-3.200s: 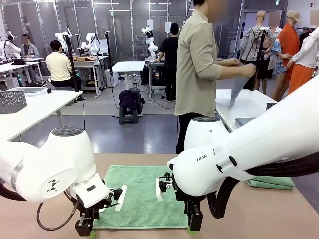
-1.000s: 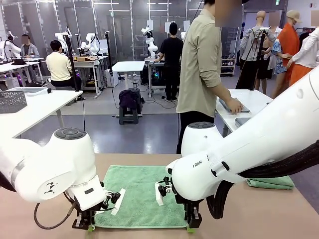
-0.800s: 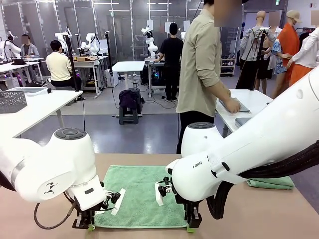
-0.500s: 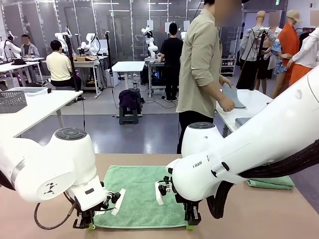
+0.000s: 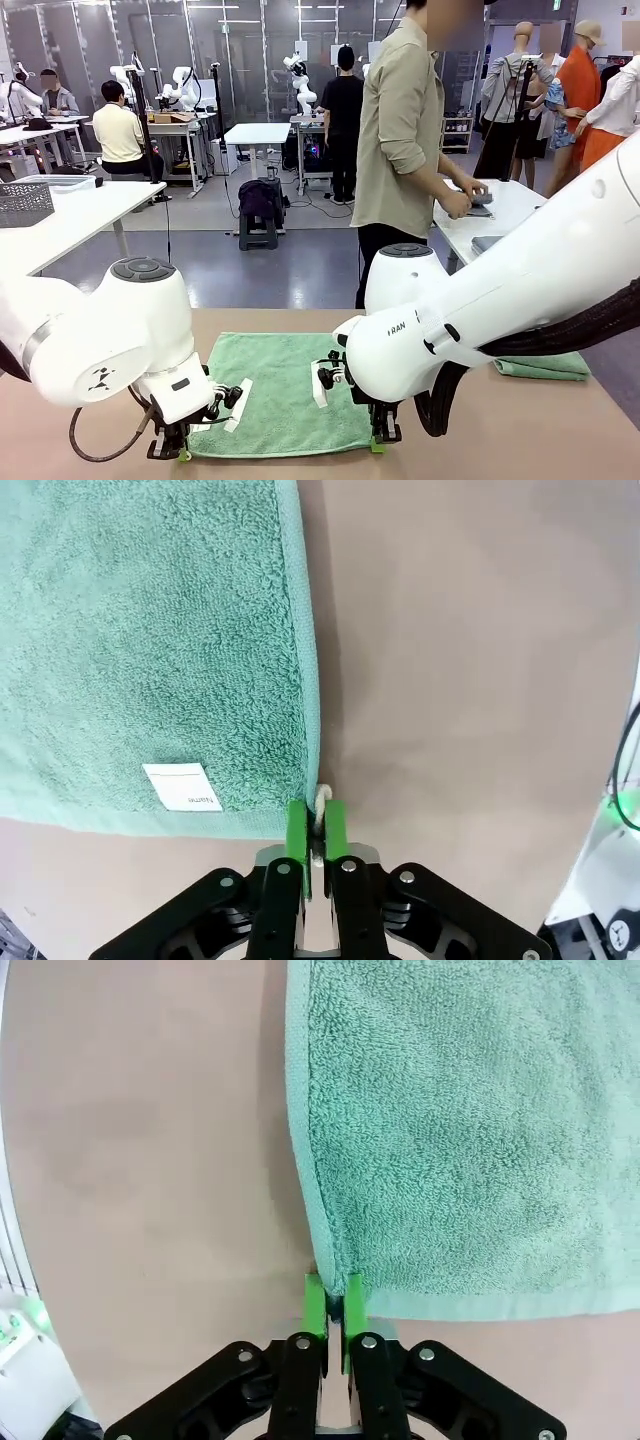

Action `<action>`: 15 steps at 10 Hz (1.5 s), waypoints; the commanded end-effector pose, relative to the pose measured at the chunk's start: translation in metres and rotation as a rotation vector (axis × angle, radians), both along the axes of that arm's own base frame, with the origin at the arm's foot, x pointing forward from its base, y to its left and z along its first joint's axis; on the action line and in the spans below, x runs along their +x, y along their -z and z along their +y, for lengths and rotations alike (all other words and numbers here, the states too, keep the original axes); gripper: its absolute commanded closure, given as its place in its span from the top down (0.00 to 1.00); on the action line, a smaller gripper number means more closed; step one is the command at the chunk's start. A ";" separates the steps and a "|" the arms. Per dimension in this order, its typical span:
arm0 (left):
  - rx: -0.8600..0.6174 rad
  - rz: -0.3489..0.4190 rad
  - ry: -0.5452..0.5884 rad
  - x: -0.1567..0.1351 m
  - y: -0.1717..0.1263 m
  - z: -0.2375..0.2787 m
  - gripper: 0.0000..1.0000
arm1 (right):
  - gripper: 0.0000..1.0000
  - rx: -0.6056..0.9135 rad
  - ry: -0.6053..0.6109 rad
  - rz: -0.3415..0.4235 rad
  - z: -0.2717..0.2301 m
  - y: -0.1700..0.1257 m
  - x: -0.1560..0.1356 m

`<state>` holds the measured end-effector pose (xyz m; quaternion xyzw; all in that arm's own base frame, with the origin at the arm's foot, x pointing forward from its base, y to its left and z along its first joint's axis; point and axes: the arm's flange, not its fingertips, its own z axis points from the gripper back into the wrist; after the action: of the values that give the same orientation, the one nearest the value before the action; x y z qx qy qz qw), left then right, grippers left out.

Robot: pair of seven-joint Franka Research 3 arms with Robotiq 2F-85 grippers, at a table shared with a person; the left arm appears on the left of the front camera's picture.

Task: Fold the towels and place them in the basket.
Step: When a person lays out a Towel with hook on the table, fold it in half twice.

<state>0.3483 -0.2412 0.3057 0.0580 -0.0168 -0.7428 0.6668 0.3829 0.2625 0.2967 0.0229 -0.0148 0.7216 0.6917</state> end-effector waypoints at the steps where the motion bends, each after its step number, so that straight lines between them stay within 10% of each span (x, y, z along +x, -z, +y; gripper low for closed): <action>1: -0.001 0.001 0.012 0.000 0.000 0.000 0.00 | 0.01 -0.004 -0.004 0.007 0.000 0.002 -0.001; 15: 0.002 -0.073 -0.112 -0.069 -0.060 -0.020 0.08 | 0.07 -0.063 0.079 -0.030 0.033 -0.050 -0.057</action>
<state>0.3045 -0.2708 0.3713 0.0853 -0.0429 -0.7086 0.6991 0.3360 0.2940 0.3461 0.0058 -0.0084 0.7058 0.7084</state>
